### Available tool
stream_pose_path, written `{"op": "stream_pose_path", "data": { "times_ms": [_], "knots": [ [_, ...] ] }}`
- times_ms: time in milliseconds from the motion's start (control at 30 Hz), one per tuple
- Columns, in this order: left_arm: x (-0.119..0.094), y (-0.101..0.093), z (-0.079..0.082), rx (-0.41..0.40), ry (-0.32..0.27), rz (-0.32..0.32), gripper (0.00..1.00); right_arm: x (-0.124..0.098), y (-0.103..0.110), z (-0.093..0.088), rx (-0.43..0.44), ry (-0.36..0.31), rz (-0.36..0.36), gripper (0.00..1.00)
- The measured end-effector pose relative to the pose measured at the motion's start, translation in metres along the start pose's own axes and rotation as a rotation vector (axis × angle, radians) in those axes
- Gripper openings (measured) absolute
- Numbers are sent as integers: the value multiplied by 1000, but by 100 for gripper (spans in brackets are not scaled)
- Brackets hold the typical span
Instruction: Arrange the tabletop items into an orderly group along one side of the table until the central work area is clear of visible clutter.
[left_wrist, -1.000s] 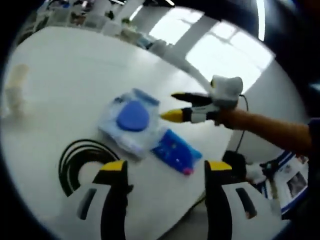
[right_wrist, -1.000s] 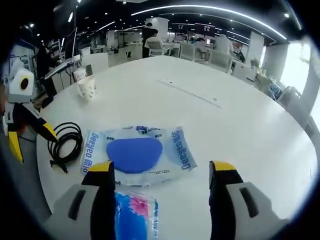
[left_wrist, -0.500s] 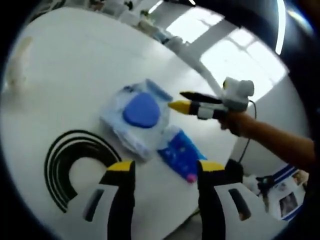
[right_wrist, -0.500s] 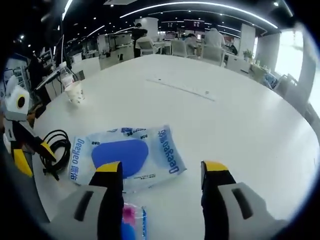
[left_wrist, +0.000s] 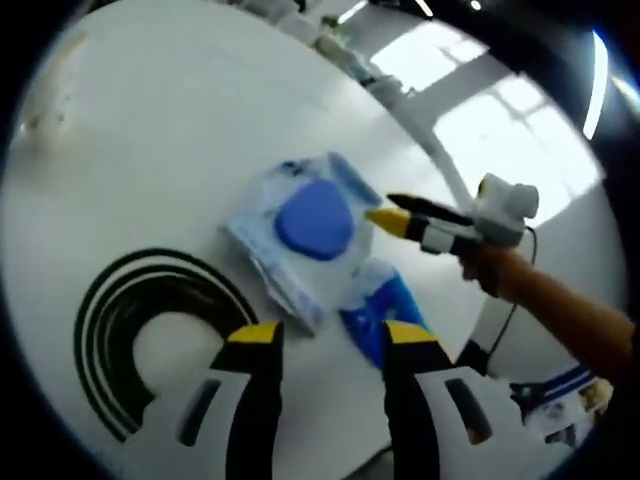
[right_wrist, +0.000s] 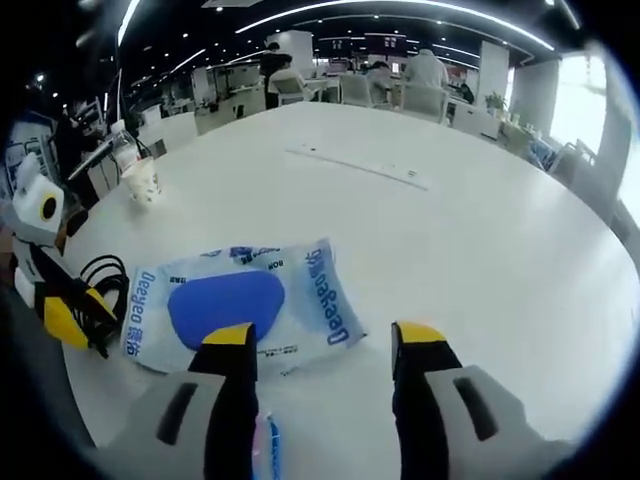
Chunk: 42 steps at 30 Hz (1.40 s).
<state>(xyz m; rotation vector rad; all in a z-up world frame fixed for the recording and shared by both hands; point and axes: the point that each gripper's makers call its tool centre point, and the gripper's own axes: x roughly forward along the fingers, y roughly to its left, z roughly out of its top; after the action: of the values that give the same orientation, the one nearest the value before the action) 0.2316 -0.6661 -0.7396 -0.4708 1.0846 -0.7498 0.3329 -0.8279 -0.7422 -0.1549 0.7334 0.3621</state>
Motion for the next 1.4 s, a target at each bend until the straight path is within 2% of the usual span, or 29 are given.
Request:
{"op": "stream_pose_path", "data": {
  "times_ms": [400, 567, 967, 1033, 1267, 1300, 1400],
  "knots": [
    [15, 3, -4, -41, 17, 28, 31, 8, 5, 0, -10, -10, 32, 45],
    [21, -1, -1, -53, 17, 18, 30, 11, 5, 2, -10, -23, 43, 41],
    [28, 0, -6, -52, 50, 23, 15, 12, 5, -3, -12, -13, 46, 29],
    [29, 0, -8, -37, 60, 24, 11, 13, 5, -4, -15, -12, 44, 24],
    [29, -3, -14, -64, 95, 10, 6, 12, -5, -6, -84, -6, -10, 6],
    [29, -3, -15, -64, 99, 9, 5, 12, -9, -6, -104, -5, -27, 4],
    [28, -4, -14, -62, 93, 9, 5, 11, -8, -6, -104, -3, -19, 3]
  ]
}}
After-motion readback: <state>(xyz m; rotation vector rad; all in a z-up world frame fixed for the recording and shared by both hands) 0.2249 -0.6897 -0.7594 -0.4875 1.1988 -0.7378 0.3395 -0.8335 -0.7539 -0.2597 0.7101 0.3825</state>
